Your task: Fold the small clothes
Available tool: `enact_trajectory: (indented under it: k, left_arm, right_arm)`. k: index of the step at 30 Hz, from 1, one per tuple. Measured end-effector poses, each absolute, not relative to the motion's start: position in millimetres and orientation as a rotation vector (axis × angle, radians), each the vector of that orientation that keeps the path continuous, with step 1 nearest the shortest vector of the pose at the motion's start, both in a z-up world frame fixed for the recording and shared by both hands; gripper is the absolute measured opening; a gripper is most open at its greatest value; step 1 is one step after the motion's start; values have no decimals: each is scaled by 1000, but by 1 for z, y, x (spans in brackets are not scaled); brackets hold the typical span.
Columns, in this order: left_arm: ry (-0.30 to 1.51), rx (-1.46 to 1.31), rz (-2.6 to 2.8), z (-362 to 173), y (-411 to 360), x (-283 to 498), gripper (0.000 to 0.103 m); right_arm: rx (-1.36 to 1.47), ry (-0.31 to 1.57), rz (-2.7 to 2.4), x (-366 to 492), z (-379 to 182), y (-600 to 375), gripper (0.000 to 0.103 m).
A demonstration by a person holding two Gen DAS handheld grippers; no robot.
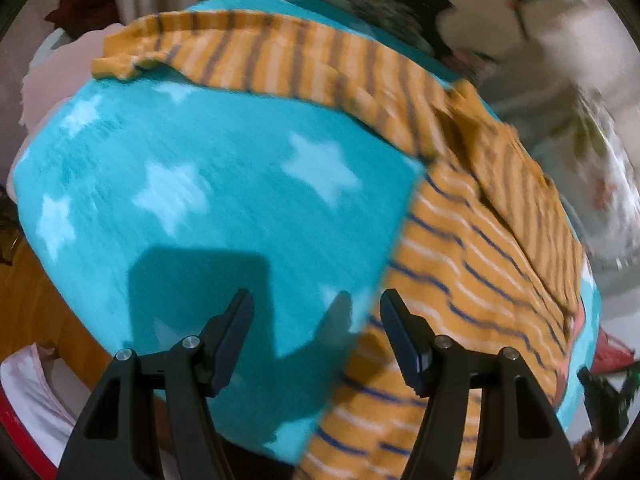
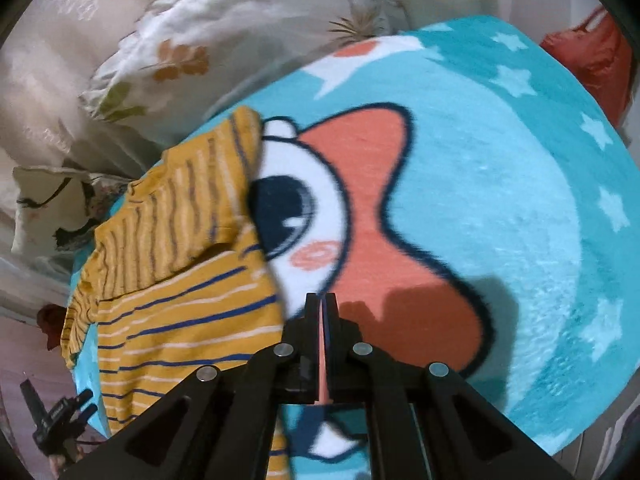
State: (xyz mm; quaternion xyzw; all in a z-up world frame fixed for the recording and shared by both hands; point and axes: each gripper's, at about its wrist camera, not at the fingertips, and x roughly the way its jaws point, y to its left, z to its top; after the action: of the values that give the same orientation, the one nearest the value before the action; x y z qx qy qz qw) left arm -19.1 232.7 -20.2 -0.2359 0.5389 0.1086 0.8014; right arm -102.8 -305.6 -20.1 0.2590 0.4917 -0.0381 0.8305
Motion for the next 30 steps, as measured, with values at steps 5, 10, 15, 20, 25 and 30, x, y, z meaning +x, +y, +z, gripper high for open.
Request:
enact_trajectory:
  k: [5, 10, 15, 20, 25, 30]
  left_arm:
    - [1108, -499, 333, -24, 296, 5, 64]
    - [1071, -572, 364, -38, 365, 27, 68]
    - [995, -693, 332, -45, 410, 47, 78]
    - [932, -746, 330, -45, 439, 70, 82]
    - [952, -827, 401, -47, 483, 87, 7]
    - [870, -931, 328, -19, 502, 87, 7]
  right_arm:
    - [520, 1045, -23, -98, -11, -264, 26]
    - [473, 1064, 7, -87, -8, -219, 28]
    - [429, 1074, 14, -77, -2, -185, 33]
    - [395, 1077, 12, -68, 5, -160, 33]
    - [396, 1078, 2, -66, 7, -147, 33]
    - [411, 1076, -2, -69, 5, -149, 33]
